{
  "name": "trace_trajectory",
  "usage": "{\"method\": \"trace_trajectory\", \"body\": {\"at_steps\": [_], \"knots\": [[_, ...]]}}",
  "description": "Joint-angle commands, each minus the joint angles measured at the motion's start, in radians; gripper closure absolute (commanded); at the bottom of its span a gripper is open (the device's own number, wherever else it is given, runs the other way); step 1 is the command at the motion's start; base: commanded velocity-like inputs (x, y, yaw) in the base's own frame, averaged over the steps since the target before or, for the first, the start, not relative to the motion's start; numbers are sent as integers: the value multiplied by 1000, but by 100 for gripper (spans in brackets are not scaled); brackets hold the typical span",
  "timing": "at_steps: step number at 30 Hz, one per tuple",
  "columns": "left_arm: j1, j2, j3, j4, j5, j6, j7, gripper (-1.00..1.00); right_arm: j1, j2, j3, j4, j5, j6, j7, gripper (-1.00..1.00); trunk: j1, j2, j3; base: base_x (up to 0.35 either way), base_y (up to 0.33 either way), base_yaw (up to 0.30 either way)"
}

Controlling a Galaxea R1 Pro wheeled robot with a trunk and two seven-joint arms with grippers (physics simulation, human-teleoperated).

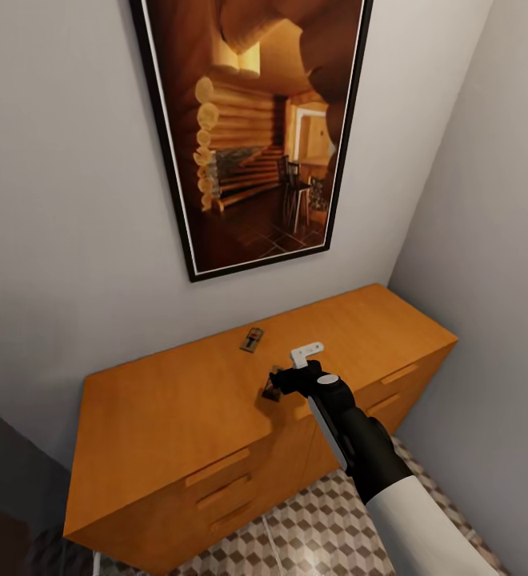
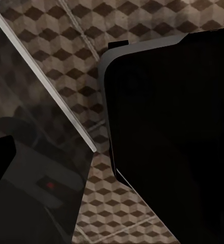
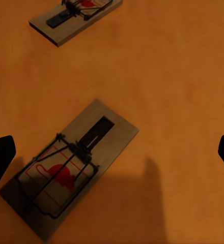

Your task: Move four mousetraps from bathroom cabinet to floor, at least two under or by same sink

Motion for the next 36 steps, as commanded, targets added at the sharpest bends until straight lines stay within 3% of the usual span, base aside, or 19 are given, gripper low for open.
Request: {"method": "trace_trajectory", "body": {"at_steps": [1, 17, 36], "knots": [[-2, 0, -8, 4, 7, -7, 1, -100, -1, 0, 0, -1, 4, 5, 2, -100, 1, -2, -3, 0, 0, 0], [-2, 0, -8, 5, 7, -7, 1, -100, -1, 27, 4, -3, 5, 7, -1, -100, 1, -2, -6, 0, 0, 0], [-2, 0, -8, 6, 7, -7, 1, -100, -1, 14, 0, -3, 6, 5, 1, -100, 1, -2, -8, 0, 0, 0]]}}
